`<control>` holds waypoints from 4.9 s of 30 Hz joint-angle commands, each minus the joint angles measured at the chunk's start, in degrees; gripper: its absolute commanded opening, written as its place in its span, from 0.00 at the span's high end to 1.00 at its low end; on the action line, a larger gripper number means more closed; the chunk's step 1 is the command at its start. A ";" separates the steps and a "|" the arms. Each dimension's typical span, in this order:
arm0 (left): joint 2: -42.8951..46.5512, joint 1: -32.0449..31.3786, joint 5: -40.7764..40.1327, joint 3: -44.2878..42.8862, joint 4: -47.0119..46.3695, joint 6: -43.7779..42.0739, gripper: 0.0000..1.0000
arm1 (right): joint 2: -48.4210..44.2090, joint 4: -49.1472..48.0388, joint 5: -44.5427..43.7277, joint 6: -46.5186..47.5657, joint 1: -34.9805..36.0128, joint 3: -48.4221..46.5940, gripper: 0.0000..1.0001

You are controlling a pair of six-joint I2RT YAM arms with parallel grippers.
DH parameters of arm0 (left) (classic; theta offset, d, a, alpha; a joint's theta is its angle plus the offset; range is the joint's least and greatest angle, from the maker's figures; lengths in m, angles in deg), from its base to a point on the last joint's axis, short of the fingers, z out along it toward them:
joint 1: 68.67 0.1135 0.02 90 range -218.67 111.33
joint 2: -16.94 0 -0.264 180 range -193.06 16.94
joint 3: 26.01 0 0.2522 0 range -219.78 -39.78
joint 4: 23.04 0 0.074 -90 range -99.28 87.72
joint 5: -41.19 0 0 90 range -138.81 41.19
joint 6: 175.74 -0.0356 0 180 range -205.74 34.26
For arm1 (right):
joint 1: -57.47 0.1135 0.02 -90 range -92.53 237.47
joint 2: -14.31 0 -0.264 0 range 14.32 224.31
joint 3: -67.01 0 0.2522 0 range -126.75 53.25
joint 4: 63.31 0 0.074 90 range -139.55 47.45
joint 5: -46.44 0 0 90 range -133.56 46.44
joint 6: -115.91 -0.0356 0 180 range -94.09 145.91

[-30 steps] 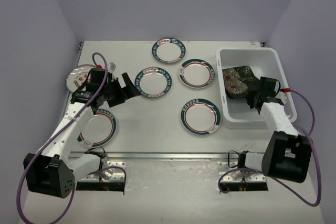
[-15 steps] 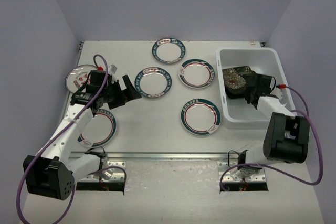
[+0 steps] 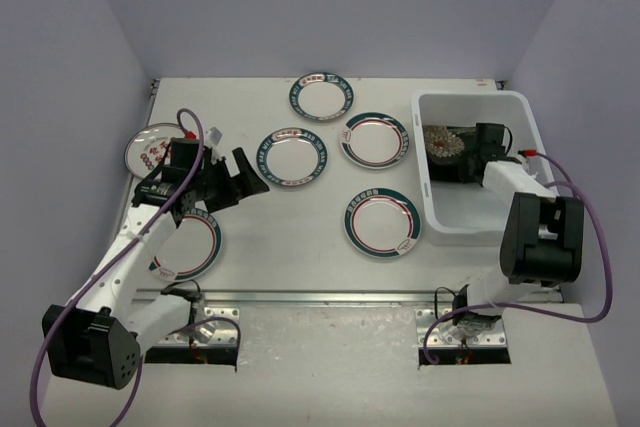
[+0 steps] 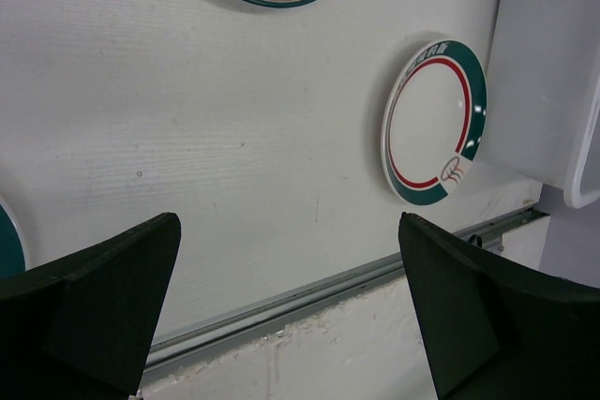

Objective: Place the plates into the plastic bin on the countertop

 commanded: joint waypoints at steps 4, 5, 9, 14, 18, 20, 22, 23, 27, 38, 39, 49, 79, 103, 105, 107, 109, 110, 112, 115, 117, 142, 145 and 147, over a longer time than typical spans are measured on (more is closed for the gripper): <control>1.82 0.04 1.05 0.44 -1.21 0.76 0.00 | -0.95 2.66 -1.80 -2.70 1.15 0.08 1.00; 1.76 0.04 1.22 0.63 -1.36 0.82 0.00 | -0.66 2.74 -1.54 -2.72 1.15 -0.11 0.99; 1.05 0.04 2.14 1.18 -1.69 0.87 0.00 | 3.37 6.20 0.65 -0.60 1.14 -3.73 0.94; 1.14 0.04 2.82 1.09 -2.13 0.94 0.00 | 8.72 12.19 3.47 3.66 1.15 -9.12 0.92; 1.14 0.04 2.89 1.41 -2.04 0.63 0.00 | 8.79 13.47 3.79 5.17 1.08 -8.82 0.65; 1.10 0.04 3.17 1.62 -2.04 0.52 0.00 | 8.60 13.82 4.29 5.54 1.15 -8.46 0.50; 1.02 0.04 3.26 1.71 -2.04 0.38 0.00 | 7.71 14.36 4.40 5.99 1.15 -8.06 0.47; 0.95 0.04 3.26 1.70 -2.05 0.25 0.00 | 7.05 14.37 4.40 6.25 1.15 -7.71 0.45; 0.46 0.04 3.50 1.62 -2.39 0.02 0.00 | 5.07 14.69 4.16 7.33 1.12 -7.61 0.30; -1.98 0.04 1.42 0.91 -2.83 -1.51 0.00 | -2.87 22.89 9.23 11.45 1.50 -11.96 0.01; -2.83 0.04 1.34 0.63 -2.84 -1.60 0.00 | -3.77 22.72 11.11 12.06 1.51 -11.61 0.01; -11.43 -6.75 4.66 1.19 -15.68 4.48 0.00 | -16.02 21.85 4.91 31.57 15.91 -20.58 0.01; -60.96 -26.87 9.92 -10.99 -44.84 12.87 0.72 | -37.08 29.91 33.24 53.70 23.74 -12.85 0.06; -12.22 -13.85 27.76 0.12 -32.18 6.00 1.00 | -25.98 26.31 47.74 63.48 19.78 -10.62 0.01; -11.84 -13.85 31.90 0.41 -34.70 8.67 1.00 | -24.38 24.02 52.26 62.51 19.78 -10.72 0.06; -11.32 -13.85 32.84 0.64 -38.87 10.88 1.00 | -23.24 22.46 53.53 61.71 19.74 -10.54 0.16; -10.99 -13.76 32.88 0.91 -40.77 12.54 1.00 | -22.54 20.89 56.27 60.42 19.53 -10.05 0.31; -11.04 -13.60 32.93 0.86 -41.43 13.25 1.00 | -22.21 20.50 57.24 60.17 19.36 -9.93 0.40; -10.96 -13.15 33.20 0.83 -42.94 14.56 1.00 | -21.66 20.26 58.17 60.03 19.09 -9.69 0.53; -11.18 -12.38 32.99 0.27 -43.41 15.06 1.00 | -21.91 20.12 59.20 59.93 18.06 -9.04 0.81; -11.56 -11.48 32.70 -0.17 -42.42 14.78 1.00 | -22.45 19.96 60.74 59.37 16.44 -8.53 0.97; -8.42 -1.37 9.68 -1.87 -16.19 4.19 0.00 | -31.01 6.89 -1.42 -9.30 -9.04 12.67 1.00; -7.81 -1.37 10.47 -1.36 -17.10 4.03 0.00 | -26.88 -1.15 -2.81 -5.28 -9.04 13.33 1.00; -7.48 -1.37 10.75 -0.92 -18.13 3.95 0.00 | -24.21 -2.59 -2.87 -4.88 -9.04 12.71 1.00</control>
